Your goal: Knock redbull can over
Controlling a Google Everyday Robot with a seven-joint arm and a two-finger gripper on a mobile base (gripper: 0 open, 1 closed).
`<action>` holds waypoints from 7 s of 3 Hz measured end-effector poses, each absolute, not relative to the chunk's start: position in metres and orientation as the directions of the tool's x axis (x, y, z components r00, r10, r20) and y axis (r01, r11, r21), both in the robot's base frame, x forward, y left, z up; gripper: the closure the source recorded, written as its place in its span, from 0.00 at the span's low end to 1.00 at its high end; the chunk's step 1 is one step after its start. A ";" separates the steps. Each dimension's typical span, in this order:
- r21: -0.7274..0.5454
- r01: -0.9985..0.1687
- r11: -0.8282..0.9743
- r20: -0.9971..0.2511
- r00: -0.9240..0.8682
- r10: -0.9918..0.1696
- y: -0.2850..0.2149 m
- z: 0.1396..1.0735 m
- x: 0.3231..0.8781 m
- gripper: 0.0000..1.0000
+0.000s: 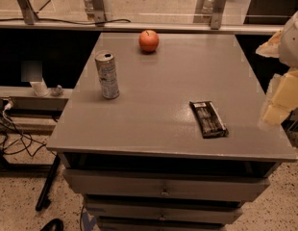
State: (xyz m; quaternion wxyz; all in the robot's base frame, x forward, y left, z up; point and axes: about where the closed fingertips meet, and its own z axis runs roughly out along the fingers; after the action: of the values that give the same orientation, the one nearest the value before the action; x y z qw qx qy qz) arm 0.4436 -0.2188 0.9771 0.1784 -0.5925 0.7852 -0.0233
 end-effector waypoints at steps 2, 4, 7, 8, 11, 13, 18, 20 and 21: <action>-0.197 -0.907 0.373 -0.590 -0.194 -0.783 -0.168 0.947 0.503 0.00; -0.139 -0.934 0.329 -0.863 -0.048 -0.502 -0.053 0.939 0.570 0.00; -0.088 -0.956 0.280 -0.940 -0.013 -0.340 0.013 0.921 0.580 0.00; -0.078 -0.964 0.256 -0.958 0.001 -0.288 0.035 0.899 0.589 0.00; -0.081 -0.977 0.195 -0.981 0.044 -0.187 0.105 0.874 0.636 0.17; -0.068 -0.975 0.212 -0.988 0.036 -0.149 0.122 0.874 0.649 0.63; -0.178 -0.983 0.042 -0.684 0.093 -0.724 0.009 0.913 0.673 1.00; -0.044 -0.993 -0.110 -0.384 0.119 -0.916 -0.039 0.871 0.622 1.00; -0.027 -0.992 -0.126 -0.307 0.128 -0.943 -0.053 0.865 0.610 1.00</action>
Offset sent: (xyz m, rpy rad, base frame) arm 0.1173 0.1035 -0.0268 0.7172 -0.1917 0.0447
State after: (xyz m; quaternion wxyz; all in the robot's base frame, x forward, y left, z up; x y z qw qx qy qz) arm 0.6100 -0.0533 0.8648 0.1128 -0.7425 0.6514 0.1080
